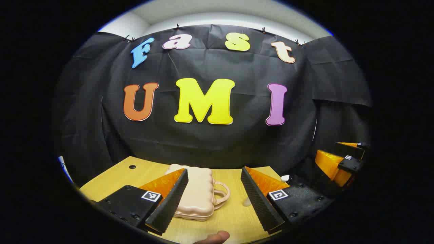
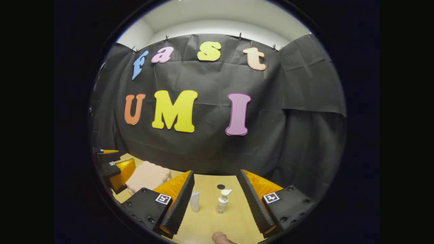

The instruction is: First open the suitcase, pack the skin care products into it, and then close the suitcase.

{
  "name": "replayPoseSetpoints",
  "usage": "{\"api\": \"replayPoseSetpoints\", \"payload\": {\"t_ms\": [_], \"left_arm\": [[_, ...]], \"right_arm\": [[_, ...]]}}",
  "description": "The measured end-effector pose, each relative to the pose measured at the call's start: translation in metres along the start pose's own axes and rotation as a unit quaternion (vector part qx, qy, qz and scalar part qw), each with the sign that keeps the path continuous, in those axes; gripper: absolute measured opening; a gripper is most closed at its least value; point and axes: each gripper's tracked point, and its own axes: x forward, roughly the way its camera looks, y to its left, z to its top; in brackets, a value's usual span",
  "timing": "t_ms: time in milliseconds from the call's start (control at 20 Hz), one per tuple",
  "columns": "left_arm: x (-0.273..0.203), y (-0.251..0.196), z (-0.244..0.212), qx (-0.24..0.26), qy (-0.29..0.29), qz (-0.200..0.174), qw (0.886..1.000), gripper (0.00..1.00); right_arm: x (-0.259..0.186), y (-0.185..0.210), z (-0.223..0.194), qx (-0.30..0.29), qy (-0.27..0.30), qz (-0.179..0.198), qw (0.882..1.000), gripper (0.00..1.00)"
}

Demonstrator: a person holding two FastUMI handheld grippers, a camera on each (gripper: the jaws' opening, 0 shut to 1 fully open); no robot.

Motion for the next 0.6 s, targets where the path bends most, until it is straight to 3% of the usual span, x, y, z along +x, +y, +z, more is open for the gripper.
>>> {"api": "replayPoseSetpoints", "payload": {"t_ms": [600], "left_arm": [[0.000, -0.018, -0.007, 0.010, 0.011, -0.002, 1.000, 1.00]], "right_arm": [[0.002, -0.004, -0.002, -0.014, 0.000, 0.014, 1.000, 0.80]]}}
